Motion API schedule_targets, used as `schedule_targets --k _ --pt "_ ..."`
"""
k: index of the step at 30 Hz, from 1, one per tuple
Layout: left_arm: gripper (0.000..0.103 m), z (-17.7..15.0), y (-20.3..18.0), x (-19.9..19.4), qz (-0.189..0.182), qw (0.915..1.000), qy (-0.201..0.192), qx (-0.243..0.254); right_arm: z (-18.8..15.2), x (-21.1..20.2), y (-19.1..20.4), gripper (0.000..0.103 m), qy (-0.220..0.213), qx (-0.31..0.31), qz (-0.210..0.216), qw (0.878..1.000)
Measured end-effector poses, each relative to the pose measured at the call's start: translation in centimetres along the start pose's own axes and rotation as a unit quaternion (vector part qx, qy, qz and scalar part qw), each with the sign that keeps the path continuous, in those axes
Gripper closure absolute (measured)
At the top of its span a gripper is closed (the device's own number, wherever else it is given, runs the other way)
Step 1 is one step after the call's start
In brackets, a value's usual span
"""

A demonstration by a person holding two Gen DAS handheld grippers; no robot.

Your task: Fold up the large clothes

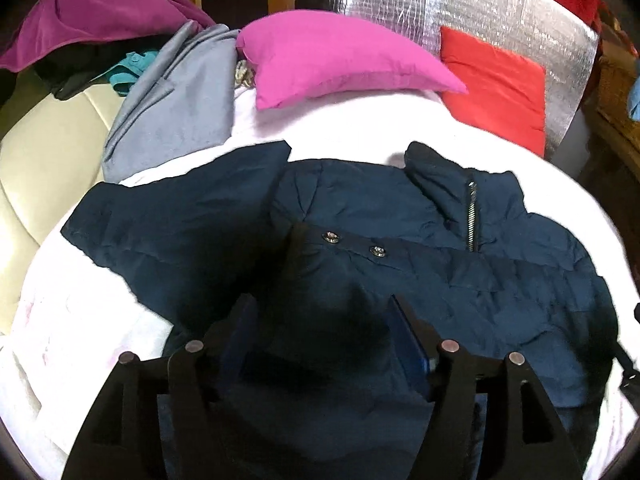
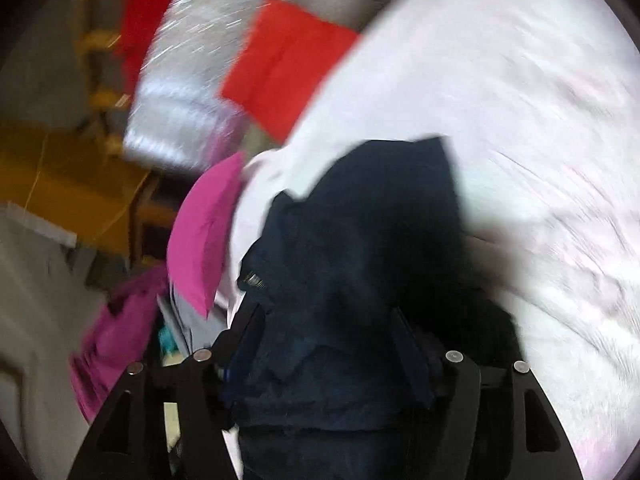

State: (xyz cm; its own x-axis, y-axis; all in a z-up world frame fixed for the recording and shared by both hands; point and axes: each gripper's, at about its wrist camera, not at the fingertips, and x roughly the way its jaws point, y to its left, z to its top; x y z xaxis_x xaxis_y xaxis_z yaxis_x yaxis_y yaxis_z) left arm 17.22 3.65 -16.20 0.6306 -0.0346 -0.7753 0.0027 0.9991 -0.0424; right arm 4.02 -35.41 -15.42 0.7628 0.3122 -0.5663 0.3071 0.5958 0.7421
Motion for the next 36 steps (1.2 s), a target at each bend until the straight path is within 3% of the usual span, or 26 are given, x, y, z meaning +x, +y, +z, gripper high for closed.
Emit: schedule_targets --k 4,7,14,17,20,28,32,36 --pt "0.034 -1.0 -0.8 3.9 0.051 0.9962 0.063 0.033 -1.2 4.7 0.0 0.048 0.099 -0.022 -0.072 0.992" --pt "0.034 -1.2 -1.0 4.1 0.055 0.9954 0.06 0.049 -1.2 5.0 0.1 0.052 0.096 -0.022 -0.079 0.992" --pt "0.034 -1.1 -1.1 -0.6 0.065 0.9951 -0.025 0.07 -1.7 4.3 2.0 0.049 0.076 -0.056 -0.043 0.995" --pt "0.034 -1.3 -1.6 -3.0 0.072 0.9919 -0.066 0.081 -2.8 5.3 2.4 0.042 0.097 -0.07 -0.069 0.99" --pt "0.034 -1.3 -1.7 -5.0 0.072 0.9892 -0.094 0.086 -3.4 6.3 2.8 0.041 0.105 -0.087 -0.097 0.986" --pt "0.034 -1.6 -0.4 -7.5 0.066 0.9865 -0.126 0.081 -4.8 4.8 6.6 0.04 0.067 -0.149 -0.045 0.985" --pt "0.034 -1.6 0.5 -8.2 0.06 0.9864 -0.135 0.073 -6.3 5.7 8.6 0.04 0.082 -0.176 -0.028 0.981" --pt "0.034 -1.7 1.7 -8.9 0.05 0.987 -0.139 0.065 -7.9 8.5 9.5 0.04 0.116 -0.197 -0.042 0.973"
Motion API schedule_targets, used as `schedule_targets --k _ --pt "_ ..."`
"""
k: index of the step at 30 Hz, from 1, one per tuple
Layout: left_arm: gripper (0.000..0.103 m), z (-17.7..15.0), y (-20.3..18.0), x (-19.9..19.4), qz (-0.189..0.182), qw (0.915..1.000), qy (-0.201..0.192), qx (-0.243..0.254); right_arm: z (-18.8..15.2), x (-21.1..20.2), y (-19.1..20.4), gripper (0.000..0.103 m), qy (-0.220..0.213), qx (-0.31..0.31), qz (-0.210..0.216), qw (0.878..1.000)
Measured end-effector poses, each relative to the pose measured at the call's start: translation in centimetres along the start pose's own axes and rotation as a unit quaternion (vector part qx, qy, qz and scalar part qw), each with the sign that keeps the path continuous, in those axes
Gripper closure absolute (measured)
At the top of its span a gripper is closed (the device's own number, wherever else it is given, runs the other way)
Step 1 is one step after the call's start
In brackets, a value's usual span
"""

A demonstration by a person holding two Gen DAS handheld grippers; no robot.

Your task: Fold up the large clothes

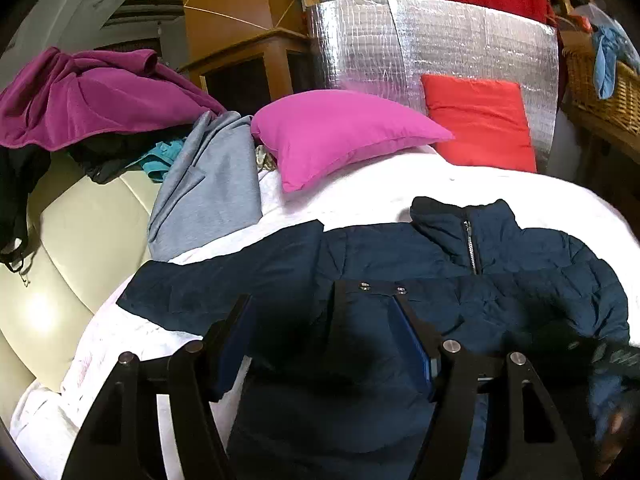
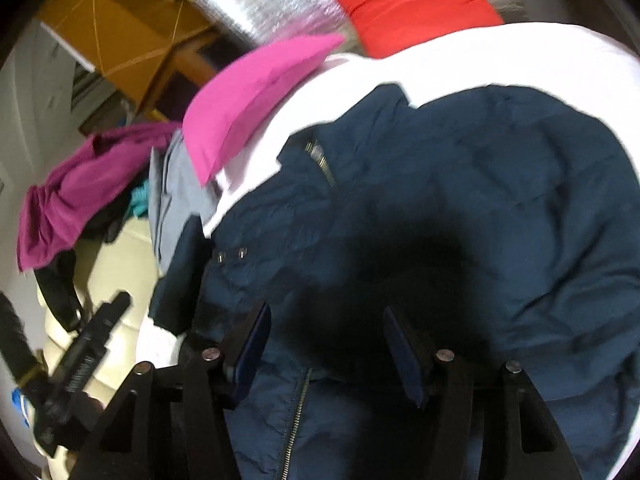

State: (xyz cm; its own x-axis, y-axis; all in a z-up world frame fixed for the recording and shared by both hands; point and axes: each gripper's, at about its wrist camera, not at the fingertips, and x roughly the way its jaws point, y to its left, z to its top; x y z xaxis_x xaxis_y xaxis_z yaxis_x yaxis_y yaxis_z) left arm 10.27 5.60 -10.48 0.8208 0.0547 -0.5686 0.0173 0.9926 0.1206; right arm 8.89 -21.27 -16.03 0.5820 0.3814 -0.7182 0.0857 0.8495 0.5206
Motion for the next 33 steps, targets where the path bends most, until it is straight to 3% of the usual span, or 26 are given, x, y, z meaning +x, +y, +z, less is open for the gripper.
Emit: schedule_targets --k 3,5,16,24,31,33 --pt "0.034 -0.1 1.0 -0.4 -0.002 1.0 -0.003 -0.005 -0.5 2.1 0.1 0.04 0.028 -0.014 -0.042 0.999" --pt "0.034 -0.2 1.6 -0.5 0.0 1.0 -0.003 -0.008 -0.6 2.4 0.6 0.04 0.025 -0.022 -0.05 0.998" --pt "0.034 -0.1 3.9 -0.6 0.006 0.9993 -0.004 -0.037 -0.6 0.7 2.6 0.04 -0.028 -0.063 -0.019 0.997" --pt "0.034 0.0 4.4 -0.5 0.012 0.9991 -0.003 -0.04 -0.8 3.2 2.0 0.04 0.017 -0.054 -0.043 0.997" --pt "0.033 -0.4 5.6 1.3 0.029 0.9982 0.018 -0.049 -0.7 1.0 2.1 0.039 -0.015 -0.045 -0.016 0.999" --pt "0.027 -0.5 6.9 2.6 0.034 0.9968 0.034 -0.064 -0.6 0.5 1.9 0.039 -0.022 -0.039 -0.014 0.999"
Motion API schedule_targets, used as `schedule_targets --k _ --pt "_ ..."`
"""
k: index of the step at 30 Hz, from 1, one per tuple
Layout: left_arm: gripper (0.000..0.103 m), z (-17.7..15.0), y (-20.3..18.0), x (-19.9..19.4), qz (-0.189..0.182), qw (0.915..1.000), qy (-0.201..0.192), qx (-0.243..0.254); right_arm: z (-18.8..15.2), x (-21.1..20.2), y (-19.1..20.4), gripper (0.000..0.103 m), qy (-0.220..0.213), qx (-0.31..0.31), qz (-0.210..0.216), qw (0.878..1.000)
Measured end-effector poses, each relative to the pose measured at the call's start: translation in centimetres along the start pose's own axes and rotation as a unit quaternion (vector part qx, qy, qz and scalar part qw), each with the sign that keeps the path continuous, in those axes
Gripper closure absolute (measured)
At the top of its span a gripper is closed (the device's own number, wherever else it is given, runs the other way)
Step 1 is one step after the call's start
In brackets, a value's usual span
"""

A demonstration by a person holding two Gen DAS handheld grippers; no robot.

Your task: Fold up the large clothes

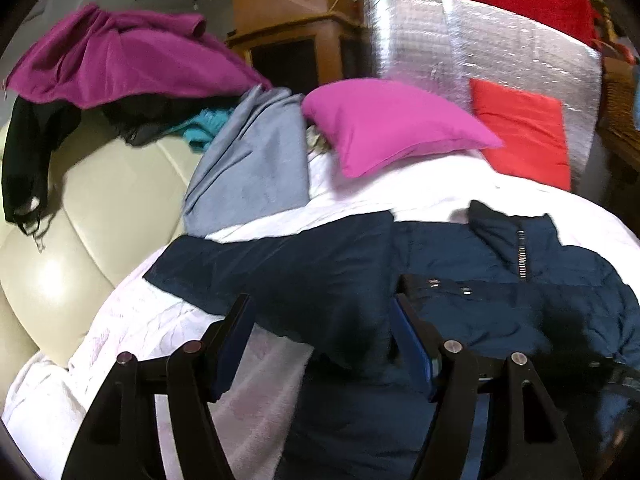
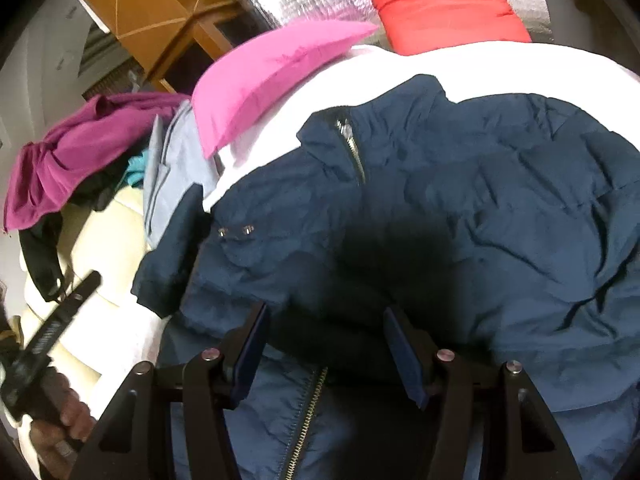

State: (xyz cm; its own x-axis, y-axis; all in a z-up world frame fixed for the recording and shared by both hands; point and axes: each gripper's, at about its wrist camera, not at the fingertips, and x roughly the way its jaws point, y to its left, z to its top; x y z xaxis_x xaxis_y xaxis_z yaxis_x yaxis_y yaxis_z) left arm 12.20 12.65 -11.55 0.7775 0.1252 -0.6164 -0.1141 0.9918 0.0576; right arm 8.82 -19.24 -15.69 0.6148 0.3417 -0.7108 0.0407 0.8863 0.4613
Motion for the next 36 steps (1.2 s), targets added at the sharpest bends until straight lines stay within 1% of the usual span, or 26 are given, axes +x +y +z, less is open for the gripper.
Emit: schedule_targets --k 2,4,6,7,9,10,11,13,14,15,17,19,21,22,24,25,27,28,29,30,31,32,33,34,35,36 --pt "0.022 0.3 1.9 1.8 -0.006 0.9992 0.019 -0.035 0.1 -0.3 -0.4 0.039 -0.002 0.01 0.001 1.0" --pt "0.022 0.5 3.8 3.8 -0.011 0.9967 0.042 -0.068 0.2 -0.5 -0.9 0.039 -0.001 0.021 0.002 1.0" --pt "0.022 0.5 6.4 6.3 -0.014 0.9904 0.07 -0.118 0.2 -0.6 -1.3 0.039 0.001 0.028 0.003 1.0" --pt "0.022 0.5 7.9 7.7 -0.015 0.9853 0.084 -0.148 0.2 -0.7 -1.5 0.039 0.001 0.032 0.005 0.999" --pt "0.022 0.2 10.4 10.0 -0.002 0.9755 0.1 -0.196 0.3 -0.8 -1.7 0.039 -0.001 0.037 0.006 0.999" --pt "0.022 0.1 11.2 10.6 0.002 0.9721 0.103 -0.211 0.3 -0.9 -1.9 0.039 -0.002 0.039 0.006 0.999" --pt "0.022 -0.1 12.3 11.7 0.002 0.9666 0.109 -0.232 0.3 -0.9 -1.9 0.039 -0.002 0.04 0.007 0.999" --pt "0.022 -0.5 14.1 13.4 -0.022 0.9532 0.123 -0.275 0.3 -0.9 -2.1 0.039 -0.001 0.041 0.008 0.999" --pt "0.022 -0.8 15.1 14.4 -0.039 0.9427 0.127 -0.306 0.3 -0.9 -2.1 0.039 0.001 0.041 0.011 0.999" --pt "0.022 -1.0 15.7 14.9 -0.046 0.9369 0.128 -0.322 0.3 -0.8 -2.1 0.039 0.002 0.041 0.011 0.999" --pt "0.022 -1.3 16.9 16.2 -0.061 0.9223 0.127 -0.36 0.4 -0.7 -2.3 0.039 0.003 0.041 0.01 0.999" --pt "0.023 -1.2 17.4 16.9 -0.075 0.9144 0.122 -0.379 0.5 -0.6 -2.5 0.039 0.005 0.044 0.011 0.999" --pt "0.023 -1.4 17.9 18.2 -0.093 0.9036 0.123 -0.4 0.5 -0.5 -2.7 0.039 0.006 0.048 0.013 0.999" --pt "0.026 -1.5 18.0 18.7 -0.095 0.8993 0.124 -0.409 0.6 -0.5 -2.7 0.039 0.006 0.048 0.012 0.999" --pt "0.053 -2.0 18.4 19.8 -0.096 0.8916 0.128 -0.423 0.5 -0.6 -2.8 0.039 0.004 0.047 0.011 0.999" --pt "0.056 -2.1 18.4 20.1 -0.093 0.8907 0.127 -0.426 0.6 -0.7 -2.8 0.039 0.002 0.047 0.012 0.999" --pt "0.068 -2.0 18.5 20.1 -0.092 0.8891 0.118 -0.433 0.6 -1.0 -2.8 0.039 -0.002 0.049 0.011 0.999" --pt "0.07 -1.8 18.4 19.8 -0.091 0.8898 0.114 -0.432 0.6 -1.2 -2.9 0.039 -0.005 0.05 0.01 0.999" --pt "0.076 -1.4 18.2 19.6 -0.089 0.8925 0.111 -0.428 0.7 -1.4 -3.0 0.039 -0.009 0.052 0.01 0.999" --pt "0.081 -1.0 18.0 19.1 -0.088 0.8972 0.104 -0.42 0.8 -1.6 -3.1 0.039 -0.012 0.053 0.009 0.999" --pt "0.083 -0.5 17.7 18.6 -0.086 0.9025 0.098 -0.411 0.9 -1.8 -3.2 0.039 -0.015 0.053 0.008 0.998" --pt "0.09 0.3 17.2 17.7 -0.088 0.9088 0.088 -0.398 1.0 -2.3 -3.3 0.039 -0.021 0.055 0.007 0.998" --pt "0.091 1.1 16.6 16.7 -0.099 0.9147 0.073 -0.385 1.1 -2.6 -3.5 0.039 -0.025 0.057 0.006 0.998" --pt "0.091 2.0 16.0 15.9 -0.101 0.9206 0.063 -0.372 1.2 -3.1 -3.8 0.039 -0.031 0.061 0.004 0.998" --pt "0.091 3.2 14.8 14.2 -0.095 0.9325 0.046 -0.345 1.3 -3.4 -4.0 0.039 -0.034 0.063 0.004 0.997" --pt "0.091 3.9 14.0 13.0 -0.092 0.9399 0.032 -0.327 1.3 -3.9 -4.3 0.039 -0.039 0.067 0.002 0.997"
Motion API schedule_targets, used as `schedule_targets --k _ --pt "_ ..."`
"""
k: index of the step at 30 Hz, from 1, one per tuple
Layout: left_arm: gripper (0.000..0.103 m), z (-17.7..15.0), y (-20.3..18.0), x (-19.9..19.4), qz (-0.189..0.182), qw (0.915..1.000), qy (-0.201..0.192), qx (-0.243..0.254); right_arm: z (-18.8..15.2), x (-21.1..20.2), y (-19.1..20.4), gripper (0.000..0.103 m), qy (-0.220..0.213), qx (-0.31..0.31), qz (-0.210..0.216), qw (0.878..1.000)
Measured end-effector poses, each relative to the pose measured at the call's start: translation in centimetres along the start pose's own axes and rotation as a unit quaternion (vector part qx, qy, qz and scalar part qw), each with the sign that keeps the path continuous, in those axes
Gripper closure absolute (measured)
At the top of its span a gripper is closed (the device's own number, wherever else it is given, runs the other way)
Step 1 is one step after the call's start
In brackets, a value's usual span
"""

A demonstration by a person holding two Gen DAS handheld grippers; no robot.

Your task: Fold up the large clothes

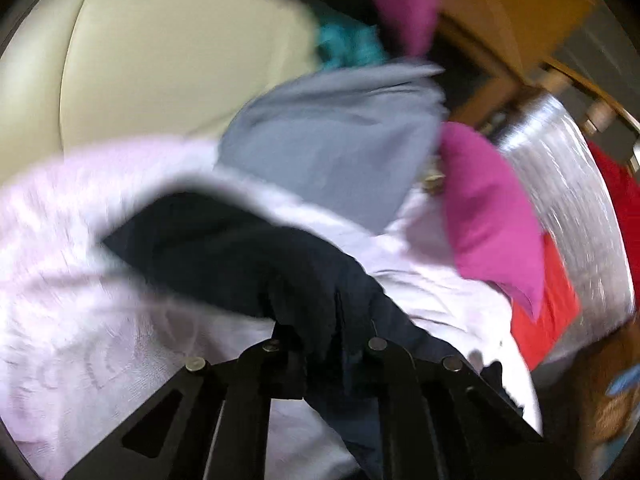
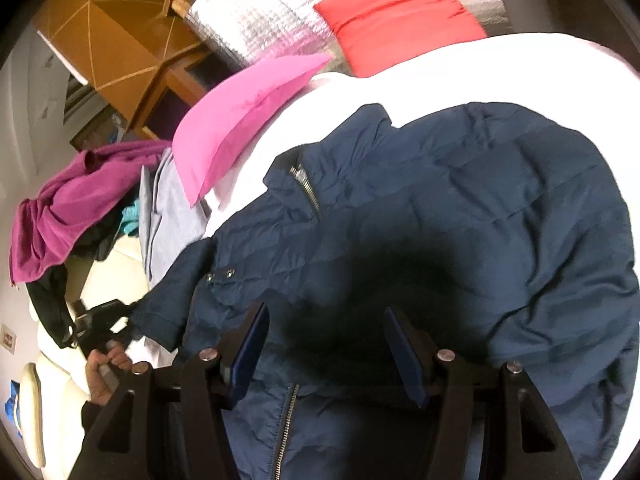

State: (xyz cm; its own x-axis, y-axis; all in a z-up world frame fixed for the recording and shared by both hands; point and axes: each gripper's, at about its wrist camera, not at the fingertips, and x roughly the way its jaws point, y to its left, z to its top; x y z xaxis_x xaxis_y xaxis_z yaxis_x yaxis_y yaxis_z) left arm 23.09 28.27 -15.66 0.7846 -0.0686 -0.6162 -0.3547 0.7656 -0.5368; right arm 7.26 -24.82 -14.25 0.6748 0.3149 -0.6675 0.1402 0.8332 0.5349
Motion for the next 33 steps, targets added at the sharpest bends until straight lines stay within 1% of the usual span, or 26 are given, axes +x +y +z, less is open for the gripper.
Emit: schedule_targets --k 1,3,4,5,7,9,10,11,14,16,17,19,20,21,22,23,24,25,26,27,29,31,33 --pt "0.091 -0.2 -1.5 -1.3 -0.003 0.9996 -0.015 0.024 0.1 -0.4 -0.2 0.039 -0.004 0.003 -0.001 1.0" --pt "0.092 -1.3 -4.8 -3.9 -0.028 0.9957 -0.044 0.076 0.3 -1.3 -0.9 0.039 -0.014 0.011 -0.004 1.0" --pt "0.092 -1.9 -6.1 -4.8 -0.038 0.9932 -0.051 0.097 0.4 -1.8 -1.4 0.039 -0.02 0.016 -0.006 1.0" --pt "0.092 -2.9 -8.1 -5.8 -0.053 0.9887 -0.057 0.128 0.5 -2.1 -1.7 0.039 -0.023 0.019 -0.007 1.0" --pt "0.092 -4.7 -10.8 -7.0 -0.079 0.9812 -0.059 0.166 0.7 -2.9 -2.5 0.039 -0.032 0.029 -0.01 0.999" --pt "0.092 -7.3 -13.9 -7.7 -0.115 0.9699 -0.046 0.21 1.1 -3.8 -3.6 0.039 -0.041 0.044 -0.01 0.998" --pt "0.092 -8.7 -15.3 -7.9 -0.13 0.9638 -0.034 0.23 1.3 -4.3 -4.2 0.039 -0.047 0.052 -0.01 0.997" --pt "0.092 -10.7 -17.1 -7.8 -0.148 0.9556 -0.015 0.254 1.4 -4.7 -4.7 0.039 -0.053 0.058 -0.011 0.997" --pt "0.093 -15.4 -20.5 -6.7 -0.176 0.9351 0.036 0.305 1.9 -5.7 -5.9 0.039 -0.064 0.074 -0.011 0.995" --pt "0.092 -19.0 -22.4 -5.5 -0.186 0.9155 0.077 0.349 2.4 -6.1 -7.1 0.039 -0.069 0.095 -0.008 0.993" --pt "0.092 -20.9 -23.2 -4.7 -0.185 0.9038 0.102 0.372 2.6 -6.1 -7.7 0.039 -0.068 0.104 -0.006 0.992" --pt "0.084 -24.0 -24.2 -2.8 -0.171 0.8806 0.166 0.409 2.9 -6.1 -8.7 0.039 -0.066 0.123 -0.004 0.99" --pt "0.082 -25.6 -24.3 -1.7 -0.151 0.8653 0.207 0.431 3.0 -6.0 -9.0 0.039 -0.065 0.13 -0.004 0.989" --pt "0.082 -26.3 -24.2 -1.4 -0.137 0.8596 0.221 0.44 3.1 -6.0 -9.2 0.039 -0.065 0.134 -0.006 0.989" --pt "0.082 -26.6 -23.9 -1.4 -0.131 0.8552 0.229 0.446 3.2 -5.9 -9.3 0.036 -0.062 0.136 -0.008 0.989" --pt "0.082 -26.2 -23.6 -2.0 -0.133 0.8525 0.232 0.449 3.2 -5.6 -9.3 0.033 -0.057 0.136 -0.007 0.989" --pt "0.08 -25.6 -23.3 -2.8 -0.139 0.8529 0.234 0.446 3.3 -5.4 -9.2 0.029 -0.052 0.135 -0.004 0.989" --pt "0.077 -24.5 -22.9 -3.7 -0.152 0.8549 0.238 0.435 3.3 -5.3 -9.0 0.028 -0.049 0.134 -0.001 0.99" --pt "0.065 -23.4 -22.4 -4.4 -0.167 0.8571 0.24 0.424 3.3 -5.1 -8.7 0.028 -0.047 0.129 0.001 0.991" --pt "0.042 -22.0 -22.1 -5.3 -0.182 0.8621 0.237 0.409 3.4 -4.9 -8.2 0.028 -0.045 0.121 -0.001 0.992" --pt "0.019 -18.6 -20.7 -7.3 -0.202 0.8827 0.199 0.375 3.1 -4.7 -7.3 0.028 -0.042 0.109 -0.002 0.993" --pt "0.019 -15.9 -20.3 -7.2 -0.21 0.8964 0.179 0.347 2.8 -4.5 -6.5 0.028 -0.04 0.098 0.0 0.994" --pt "0.019 -13.7 -19.1 -6.7 -0.223 0.9042 0.189 0.311 2.5 -4.6 -6.0 0.028 -0.039 0.088 -0.002 0.995"
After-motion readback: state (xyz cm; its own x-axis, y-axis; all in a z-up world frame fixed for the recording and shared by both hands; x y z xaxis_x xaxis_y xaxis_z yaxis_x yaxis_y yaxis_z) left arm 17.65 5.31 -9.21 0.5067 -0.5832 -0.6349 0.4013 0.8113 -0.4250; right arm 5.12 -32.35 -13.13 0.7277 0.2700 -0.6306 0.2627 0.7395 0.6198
